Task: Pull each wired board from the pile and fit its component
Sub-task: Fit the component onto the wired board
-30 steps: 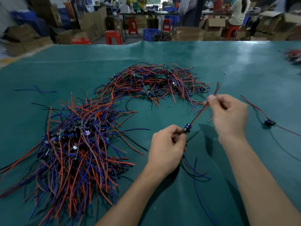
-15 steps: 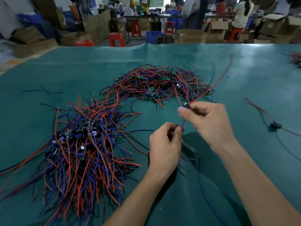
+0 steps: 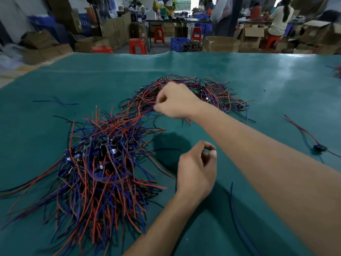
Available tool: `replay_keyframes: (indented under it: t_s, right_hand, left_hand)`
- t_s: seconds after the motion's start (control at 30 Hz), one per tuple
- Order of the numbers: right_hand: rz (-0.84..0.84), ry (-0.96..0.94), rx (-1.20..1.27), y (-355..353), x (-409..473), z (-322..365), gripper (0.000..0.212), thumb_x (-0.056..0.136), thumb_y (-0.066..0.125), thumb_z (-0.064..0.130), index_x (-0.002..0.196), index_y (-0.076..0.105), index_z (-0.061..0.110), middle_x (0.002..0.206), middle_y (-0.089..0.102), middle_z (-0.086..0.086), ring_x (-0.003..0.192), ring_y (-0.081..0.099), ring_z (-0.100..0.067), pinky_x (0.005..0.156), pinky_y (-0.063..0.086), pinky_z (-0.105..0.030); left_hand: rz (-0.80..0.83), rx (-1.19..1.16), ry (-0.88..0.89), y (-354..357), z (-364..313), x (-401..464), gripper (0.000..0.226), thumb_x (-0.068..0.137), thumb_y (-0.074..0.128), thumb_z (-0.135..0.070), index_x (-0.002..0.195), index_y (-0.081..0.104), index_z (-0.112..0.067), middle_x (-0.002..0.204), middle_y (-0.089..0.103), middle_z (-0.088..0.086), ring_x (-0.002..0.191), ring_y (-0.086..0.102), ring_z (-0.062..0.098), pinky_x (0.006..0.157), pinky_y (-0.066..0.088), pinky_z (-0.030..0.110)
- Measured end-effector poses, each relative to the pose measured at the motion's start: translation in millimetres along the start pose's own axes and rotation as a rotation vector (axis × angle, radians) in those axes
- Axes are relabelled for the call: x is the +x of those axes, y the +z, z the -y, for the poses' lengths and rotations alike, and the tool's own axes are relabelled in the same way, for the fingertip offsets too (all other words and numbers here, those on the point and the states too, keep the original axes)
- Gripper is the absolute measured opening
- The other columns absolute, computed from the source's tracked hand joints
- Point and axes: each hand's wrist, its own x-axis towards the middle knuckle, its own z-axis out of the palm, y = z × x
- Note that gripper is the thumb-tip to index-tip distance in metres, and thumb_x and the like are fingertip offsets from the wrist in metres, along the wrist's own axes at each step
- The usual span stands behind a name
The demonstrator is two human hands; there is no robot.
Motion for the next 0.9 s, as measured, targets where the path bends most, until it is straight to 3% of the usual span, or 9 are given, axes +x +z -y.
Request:
replay_keyframes:
  t_s: [0.07,0.13,0.2,0.4,0.47,0.6,0.7,0.8,0.9]
  right_hand:
    - [0.002,0.144,-0.126,12.3,14.7,-28.6,0.032,0.088,0.063,0.022,0.119,0.067,0.021,0.126,0.065,-0.014,0.113,0.064,-0.033,0.098,0.053,-0.042]
    - [0.033,0.213,-0.176,27.2,22.4,-52.1,0.043,0.09,0.066,0.026,0.131,0.054,0.016,0.136,0.055,-0.013,0.121,0.057,-0.037,0.1,0.05,-0.045]
    - [-0.001,0.244,-0.173,39.1,26.6,-66.6,0.044,0.092,0.07,0.032,0.129,0.054,0.015,0.136,0.051,-0.011,0.119,0.056,-0.038,0.099,0.05,-0.047]
    - [-0.141,0.273,-0.036,40.4,17.6,-88.4,0.017,0.092,0.071,0.026,0.106,0.063,0.018,0.118,0.066,-0.009,0.106,0.063,-0.032,0.094,0.054,-0.042]
    - [-0.253,0.249,0.071,28.5,-0.4,-93.5,0.014,0.086,0.078,0.03,0.091,0.067,0.025,0.101,0.073,-0.003,0.098,0.068,-0.025,0.089,0.055,-0.036]
    - [-0.424,0.286,0.506,4.4,-54.3,-99.0,0.023,0.068,0.092,0.025,0.075,0.07,0.021,0.067,0.067,0.007,0.066,0.063,-0.011,0.064,0.048,-0.023]
    - [-0.33,0.266,0.86,9.7,-98.6,-92.6,0.027,0.068,0.092,0.015,0.086,0.072,0.013,0.061,0.065,0.004,0.053,0.056,-0.008,0.048,0.042,-0.018]
    - [-0.158,0.277,1.155,23.8,-124.9,-83.3,0.025,0.069,0.083,0.024,0.087,0.075,0.007,0.071,0.064,-0.005,0.058,0.057,-0.01,0.054,0.043,-0.02]
    - [-0.119,0.27,1.361,26.2,-131.3,-81.2,0.025,0.075,0.073,0.029,0.085,0.077,0.007,0.071,0.067,-0.004,0.056,0.06,-0.008,0.055,0.052,-0.018]
  left_hand:
    - [0.012,0.011,-0.003,-0.2,0.5,0.1,0.009,0.095,0.057,-0.022,0.09,0.062,-0.027,0.066,0.066,-0.007,0.057,0.054,0.007,0.062,0.047,0.028]
    - [0.007,-0.003,-0.003,-1.7,1.8,0.1,0.009,0.095,0.056,-0.021,0.096,0.063,-0.026,0.071,0.068,-0.006,0.062,0.058,0.01,0.064,0.048,0.03]
    - [0.003,0.01,0.012,-2.9,1.3,0.2,0.013,0.093,0.054,-0.017,0.098,0.063,-0.025,0.071,0.067,-0.006,0.064,0.058,0.013,0.062,0.046,0.03]
    - [-0.024,0.008,0.001,-4.6,-1.8,1.1,0.014,0.093,0.056,-0.012,0.102,0.063,-0.02,0.068,0.066,-0.002,0.062,0.056,0.016,0.066,0.047,0.035]
    - [-0.066,-0.003,-0.011,-4.3,-2.9,1.9,0.016,0.093,0.057,-0.013,0.106,0.063,-0.019,0.071,0.063,-0.005,0.063,0.052,0.011,0.071,0.046,0.033]
    - [-0.124,-0.06,-0.058,-4.7,-6.2,3.6,0.017,0.101,0.053,-0.023,0.116,0.06,-0.018,0.103,0.067,-0.001,0.089,0.062,0.018,0.087,0.048,0.034]
    - [-0.089,-0.1,-0.041,-6.2,-8.2,2.4,0.022,0.104,0.049,-0.028,0.123,0.058,-0.022,0.107,0.068,-0.001,0.095,0.066,0.022,0.091,0.05,0.04]
    - [-0.054,-0.067,0.041,-7.6,-8.2,0.4,0.024,0.104,0.05,-0.025,0.125,0.062,-0.024,0.108,0.071,-0.005,0.099,0.066,0.015,0.092,0.05,0.036]
    - [-0.095,-0.103,0.05,-7.6,-5.2,2.4,0.021,0.103,0.055,-0.022,0.12,0.067,-0.022,0.101,0.075,-0.008,0.092,0.068,0.007,0.089,0.054,0.034]
